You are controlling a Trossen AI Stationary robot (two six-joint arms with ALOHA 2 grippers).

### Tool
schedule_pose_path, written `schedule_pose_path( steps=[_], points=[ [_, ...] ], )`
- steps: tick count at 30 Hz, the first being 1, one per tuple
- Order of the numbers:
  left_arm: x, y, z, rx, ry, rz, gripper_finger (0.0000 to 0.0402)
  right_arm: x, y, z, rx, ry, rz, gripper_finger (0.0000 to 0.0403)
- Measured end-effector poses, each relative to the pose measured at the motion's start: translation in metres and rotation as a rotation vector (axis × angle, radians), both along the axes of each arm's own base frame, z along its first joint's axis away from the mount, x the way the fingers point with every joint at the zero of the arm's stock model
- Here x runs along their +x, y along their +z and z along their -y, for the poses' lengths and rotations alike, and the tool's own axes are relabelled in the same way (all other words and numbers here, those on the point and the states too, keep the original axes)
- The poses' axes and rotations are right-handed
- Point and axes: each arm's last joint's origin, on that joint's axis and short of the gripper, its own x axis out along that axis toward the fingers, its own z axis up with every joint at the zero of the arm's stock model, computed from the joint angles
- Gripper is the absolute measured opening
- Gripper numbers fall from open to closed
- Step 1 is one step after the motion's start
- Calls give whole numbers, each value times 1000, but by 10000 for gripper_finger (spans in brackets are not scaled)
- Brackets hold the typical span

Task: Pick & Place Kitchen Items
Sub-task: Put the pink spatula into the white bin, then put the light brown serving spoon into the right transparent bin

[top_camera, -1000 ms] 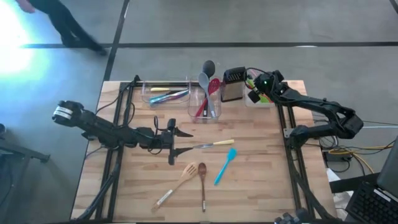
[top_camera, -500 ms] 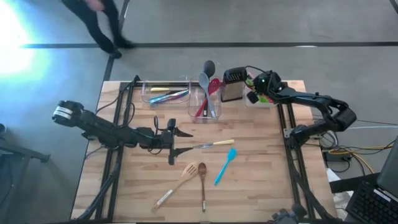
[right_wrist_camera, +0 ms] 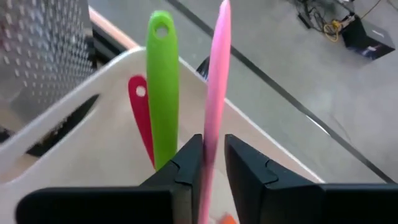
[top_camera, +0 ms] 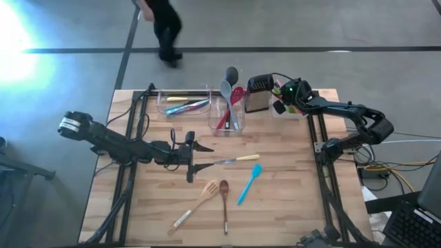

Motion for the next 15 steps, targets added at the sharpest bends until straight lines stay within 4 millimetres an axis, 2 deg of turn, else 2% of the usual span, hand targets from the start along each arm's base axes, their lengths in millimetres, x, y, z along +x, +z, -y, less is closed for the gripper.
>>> schedule_pose_path(
  steps=[8, 15],
  points=[
    [0, 0, 0, 0, 0, 0, 243, -5, 16, -7, -28, -11, 35, 117],
    [0, 0, 0, 1, 0, -2, 243, -20, 38, -27, -6, -46, 59, 148]
  ],
)
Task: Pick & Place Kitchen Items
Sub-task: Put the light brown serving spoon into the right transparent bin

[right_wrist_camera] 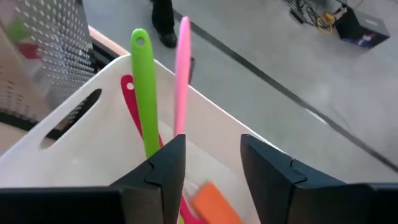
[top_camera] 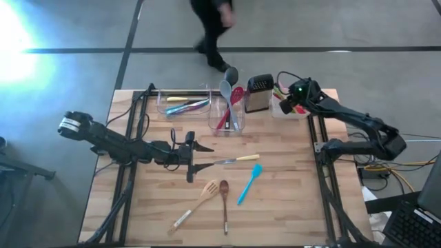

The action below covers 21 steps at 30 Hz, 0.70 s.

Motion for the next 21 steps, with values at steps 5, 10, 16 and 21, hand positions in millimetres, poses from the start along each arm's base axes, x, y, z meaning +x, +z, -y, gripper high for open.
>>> schedule_pose_path(
  steps=[5, 10, 16, 21],
  points=[
    [0, 0, 0, 0, 0, 0, 243, -12, 26, -21, 20, 20, 119, 144],
    [0, -1, 0, 2, 0, -7, 243, -18, 53, -50, 45, 168, 283, 122],
    [0, -3, 0, 8, 0, -32, 243, -20, 70, -94, 101, 340, 383, 81],
    [0, -3, 0, 8, 0, -32, 243, -15, 77, -129, 160, 508, 488, 40]
  ],
)
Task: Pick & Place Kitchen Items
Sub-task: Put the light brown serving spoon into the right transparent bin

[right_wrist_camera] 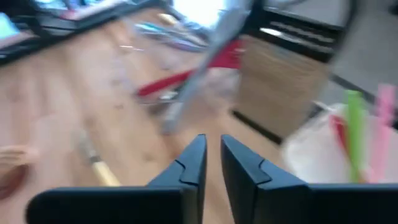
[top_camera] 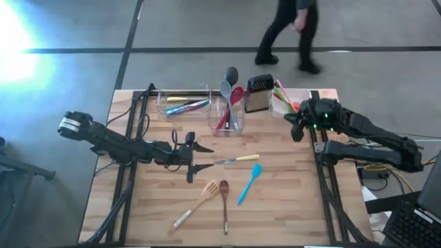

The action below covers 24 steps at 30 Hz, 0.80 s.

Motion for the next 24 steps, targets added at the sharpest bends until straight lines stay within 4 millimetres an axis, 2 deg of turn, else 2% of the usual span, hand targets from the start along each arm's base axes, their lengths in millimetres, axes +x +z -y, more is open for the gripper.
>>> schedule_pose_path(
  steps=[4, 10, 19, 24],
  points=[
    [0, -1, 0, -6, 0, -6, 243, 10, 2, -24, 0, 87, 35, 12],
    [0, -1, 0, -87, 0, -14, 243, 32, 0, -66, -32, 187, 71, 11],
    [0, -1, 2, -102, -37, -21, 243, 77, -4, -151, -27, 391, 218, 11],
    [-1, -1, 3, -167, -54, -25, 241, 97, 0, -190, -48, 418, 204, 11]
  ],
)
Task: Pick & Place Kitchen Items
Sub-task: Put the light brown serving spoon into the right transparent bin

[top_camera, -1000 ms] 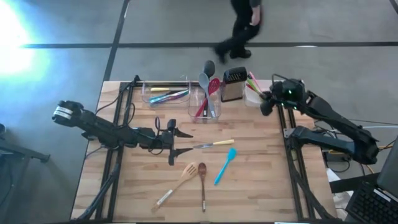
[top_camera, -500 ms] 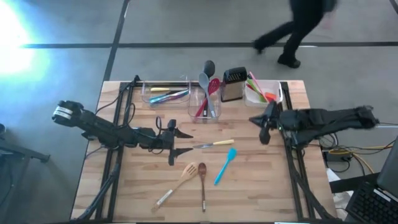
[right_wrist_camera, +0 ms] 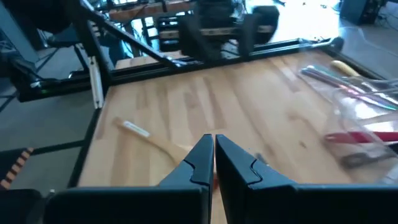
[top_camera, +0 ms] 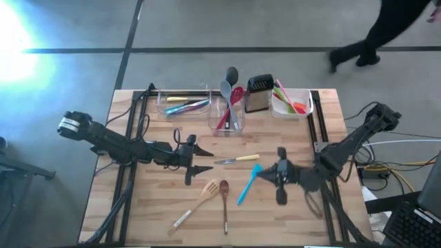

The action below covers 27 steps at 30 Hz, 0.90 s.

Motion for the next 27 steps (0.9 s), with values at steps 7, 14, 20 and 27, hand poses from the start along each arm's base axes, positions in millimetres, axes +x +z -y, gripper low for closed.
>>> schedule_pose_path(
  steps=[7, 14, 20, 27],
  points=[
    [-8, -18, 6, -134, -7, -223, 234, 33, 8, -43, 45, -10, -87, 9],
    [-23, -32, 37, -223, -65, -477, 233, 45, 10, -65, -18, -153, -365, 9],
    [-28, -20, 65, -358, 3, -629, 233, 52, 2, -71, -74, -263, -450, 9],
    [-13, -12, 88, -346, 136, -741, 233, 50, 5, -69, -70, -276, -450, 9]
  ],
)
